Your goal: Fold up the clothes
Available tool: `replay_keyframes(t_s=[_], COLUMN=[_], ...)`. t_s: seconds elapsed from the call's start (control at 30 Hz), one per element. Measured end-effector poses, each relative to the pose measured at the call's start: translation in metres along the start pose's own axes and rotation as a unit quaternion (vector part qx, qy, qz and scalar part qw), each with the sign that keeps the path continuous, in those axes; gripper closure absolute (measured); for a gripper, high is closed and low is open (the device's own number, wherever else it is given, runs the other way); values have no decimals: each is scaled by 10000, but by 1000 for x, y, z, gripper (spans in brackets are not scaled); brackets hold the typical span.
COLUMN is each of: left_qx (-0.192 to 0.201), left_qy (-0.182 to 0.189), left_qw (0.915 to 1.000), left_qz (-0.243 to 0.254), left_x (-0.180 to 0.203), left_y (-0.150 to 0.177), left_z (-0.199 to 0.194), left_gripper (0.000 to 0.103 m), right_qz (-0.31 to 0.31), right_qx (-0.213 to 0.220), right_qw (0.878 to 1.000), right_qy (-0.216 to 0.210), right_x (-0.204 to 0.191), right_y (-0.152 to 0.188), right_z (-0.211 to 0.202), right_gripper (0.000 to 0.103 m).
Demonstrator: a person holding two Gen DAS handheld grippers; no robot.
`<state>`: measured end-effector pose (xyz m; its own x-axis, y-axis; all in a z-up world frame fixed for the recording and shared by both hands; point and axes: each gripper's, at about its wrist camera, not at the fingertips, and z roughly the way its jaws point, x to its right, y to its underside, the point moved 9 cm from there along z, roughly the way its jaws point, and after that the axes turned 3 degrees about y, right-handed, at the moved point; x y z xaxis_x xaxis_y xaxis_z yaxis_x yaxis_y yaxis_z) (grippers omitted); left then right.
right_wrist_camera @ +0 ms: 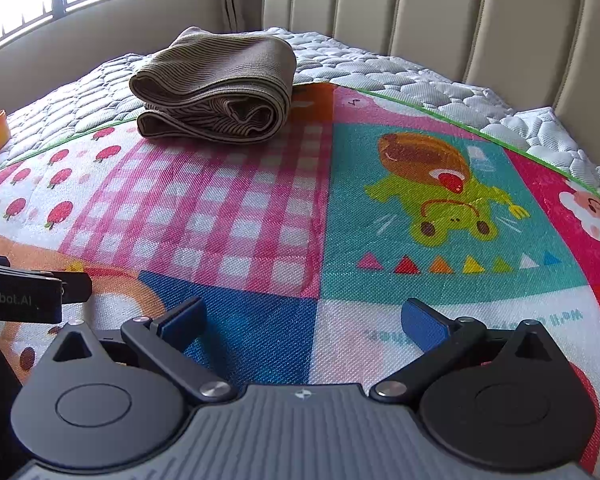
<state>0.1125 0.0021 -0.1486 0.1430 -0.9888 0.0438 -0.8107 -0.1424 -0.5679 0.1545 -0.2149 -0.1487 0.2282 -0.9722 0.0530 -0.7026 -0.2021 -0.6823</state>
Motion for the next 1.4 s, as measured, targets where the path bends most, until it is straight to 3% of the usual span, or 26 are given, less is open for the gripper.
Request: replay_keyframes(t_s=[1.4], left_qx=[6], left_qy=[-12], left_qw=[10000], left_qz=[7], left_x=[0], left_y=[0], left_z=[0], left_gripper=[0], right_qz=[-44], right_qx=[-57], right_qw=[10000], right_qy=[-43], right_x=[2], right_y=[1], right_z=[1], right_gripper=[0])
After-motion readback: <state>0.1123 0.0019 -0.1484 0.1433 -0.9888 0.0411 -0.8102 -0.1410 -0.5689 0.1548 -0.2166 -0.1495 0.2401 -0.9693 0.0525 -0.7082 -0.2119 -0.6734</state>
